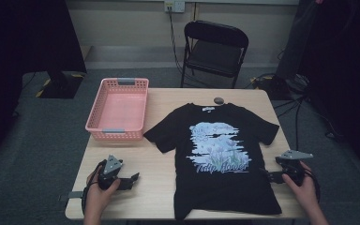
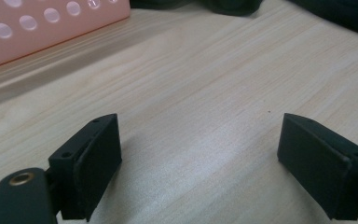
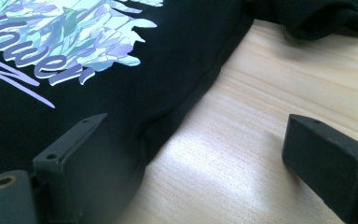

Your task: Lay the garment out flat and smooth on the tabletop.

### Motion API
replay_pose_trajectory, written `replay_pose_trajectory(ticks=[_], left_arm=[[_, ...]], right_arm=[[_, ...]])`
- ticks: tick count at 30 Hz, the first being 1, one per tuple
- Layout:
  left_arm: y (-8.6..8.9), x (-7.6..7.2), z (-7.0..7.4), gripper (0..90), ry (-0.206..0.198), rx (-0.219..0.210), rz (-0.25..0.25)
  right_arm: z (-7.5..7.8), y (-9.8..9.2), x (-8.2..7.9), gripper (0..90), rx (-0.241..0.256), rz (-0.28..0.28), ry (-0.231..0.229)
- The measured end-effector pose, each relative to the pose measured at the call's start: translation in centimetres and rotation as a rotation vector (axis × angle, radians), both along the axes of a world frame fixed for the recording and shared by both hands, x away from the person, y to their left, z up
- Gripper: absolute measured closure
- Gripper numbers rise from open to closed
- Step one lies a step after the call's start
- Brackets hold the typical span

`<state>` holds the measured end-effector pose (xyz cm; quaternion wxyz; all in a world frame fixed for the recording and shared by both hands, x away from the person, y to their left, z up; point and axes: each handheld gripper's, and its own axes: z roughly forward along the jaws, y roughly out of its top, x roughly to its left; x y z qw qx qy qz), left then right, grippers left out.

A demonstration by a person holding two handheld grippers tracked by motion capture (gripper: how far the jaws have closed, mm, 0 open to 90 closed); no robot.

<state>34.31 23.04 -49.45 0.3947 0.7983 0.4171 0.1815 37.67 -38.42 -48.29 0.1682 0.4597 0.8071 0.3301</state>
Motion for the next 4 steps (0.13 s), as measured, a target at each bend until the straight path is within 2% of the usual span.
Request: replay_pose_trajectory(ticks=[4], left_arm=[[-0.01, 0.0, 0.0, 13.0, 0.0, 0.0, 0.001]], right_arm=[[0.0, 0.11, 0.01, 7.5, 0.0, -0.001, -0.001]])
